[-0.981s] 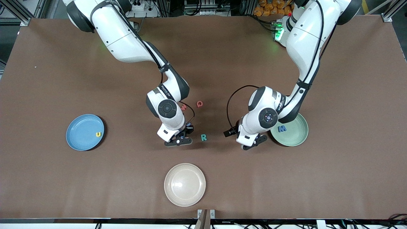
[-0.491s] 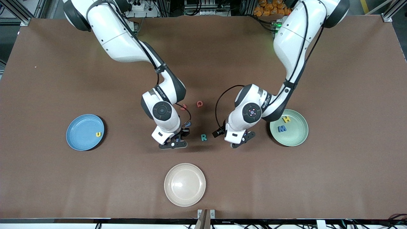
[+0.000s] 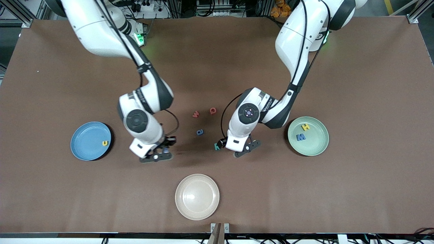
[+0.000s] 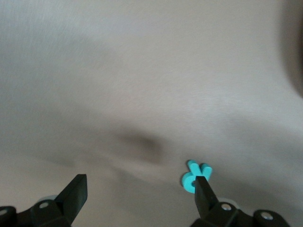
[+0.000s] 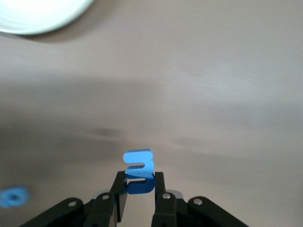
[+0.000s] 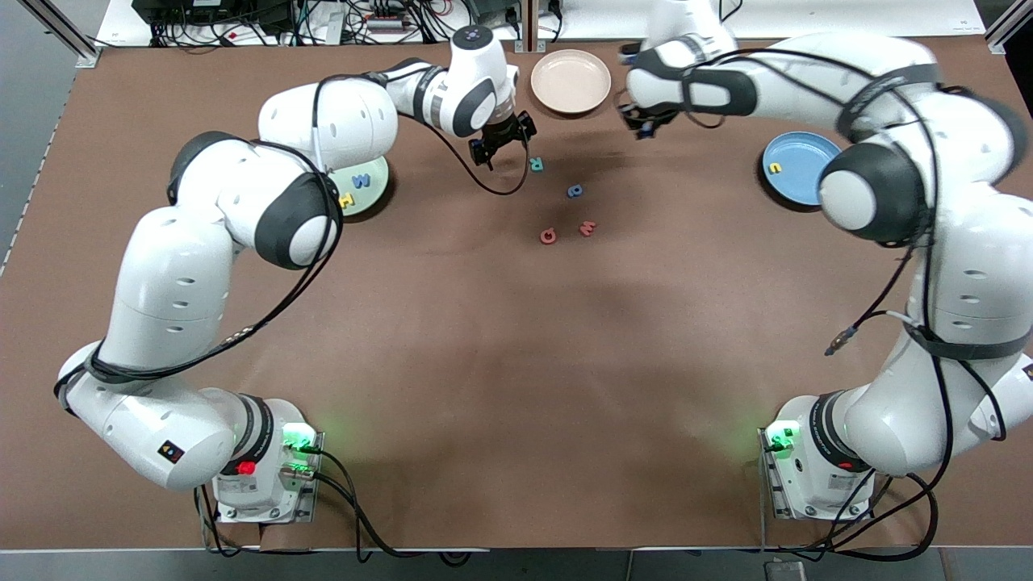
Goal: Sort upper and lower case letters into plates
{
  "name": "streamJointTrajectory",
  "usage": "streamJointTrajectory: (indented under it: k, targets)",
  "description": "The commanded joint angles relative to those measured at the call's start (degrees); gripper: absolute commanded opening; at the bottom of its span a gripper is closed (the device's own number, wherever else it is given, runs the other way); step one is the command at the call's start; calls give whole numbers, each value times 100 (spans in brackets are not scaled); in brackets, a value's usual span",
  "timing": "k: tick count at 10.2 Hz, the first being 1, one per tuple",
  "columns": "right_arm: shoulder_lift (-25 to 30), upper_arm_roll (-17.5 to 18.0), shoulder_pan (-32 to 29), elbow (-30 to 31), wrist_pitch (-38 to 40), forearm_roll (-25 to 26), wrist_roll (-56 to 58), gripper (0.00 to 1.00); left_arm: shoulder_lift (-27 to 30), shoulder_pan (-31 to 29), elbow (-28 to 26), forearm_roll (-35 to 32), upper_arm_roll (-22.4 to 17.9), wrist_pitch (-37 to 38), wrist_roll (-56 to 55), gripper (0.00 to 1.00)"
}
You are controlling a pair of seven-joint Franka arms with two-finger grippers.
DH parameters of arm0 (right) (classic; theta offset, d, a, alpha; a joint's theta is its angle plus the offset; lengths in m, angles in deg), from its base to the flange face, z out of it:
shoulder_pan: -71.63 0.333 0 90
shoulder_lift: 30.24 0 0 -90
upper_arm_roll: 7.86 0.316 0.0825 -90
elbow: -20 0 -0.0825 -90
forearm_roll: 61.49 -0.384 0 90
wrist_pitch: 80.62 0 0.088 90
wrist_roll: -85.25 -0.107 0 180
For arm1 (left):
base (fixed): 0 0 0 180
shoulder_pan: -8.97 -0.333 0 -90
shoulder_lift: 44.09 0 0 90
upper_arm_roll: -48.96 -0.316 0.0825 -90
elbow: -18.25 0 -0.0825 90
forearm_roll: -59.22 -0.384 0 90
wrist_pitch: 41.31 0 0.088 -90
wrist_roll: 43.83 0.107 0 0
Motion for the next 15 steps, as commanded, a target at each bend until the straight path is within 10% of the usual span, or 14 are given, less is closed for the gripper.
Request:
streamJointTrajectory:
  k: [1, 6, 11, 12, 13, 15]
  targets:
    - [774, 95, -743, 880, -37, 61, 1044, 0, -180, 737, 301, -730, -521, -240, 79, 100]
    - [1030, 95, -2905, 1390, 68, 52, 3885, 0, -653, 1012, 266, -1542, -620, -1154, 606, 100]
    - [872, 86, -3286, 1373, 156, 61, 3879, 4, -901, 1170, 266, -1577, -770, -1604, 571, 100]
    - [863, 86, -3269, 1365, 165, 52, 3853, 39, -900, 1170, 248, -1569, -761, -1595, 562, 100]
    - [767, 86, -3269, 1312, 148, 104, 3922, 99, -900, 1170, 213, -1560, -761, -1560, 545, 95]
    - [740, 86, -3286, 1286, 148, 96, 3984, 100, -892, 1179, 213, -1569, -770, -1534, 326, 73]
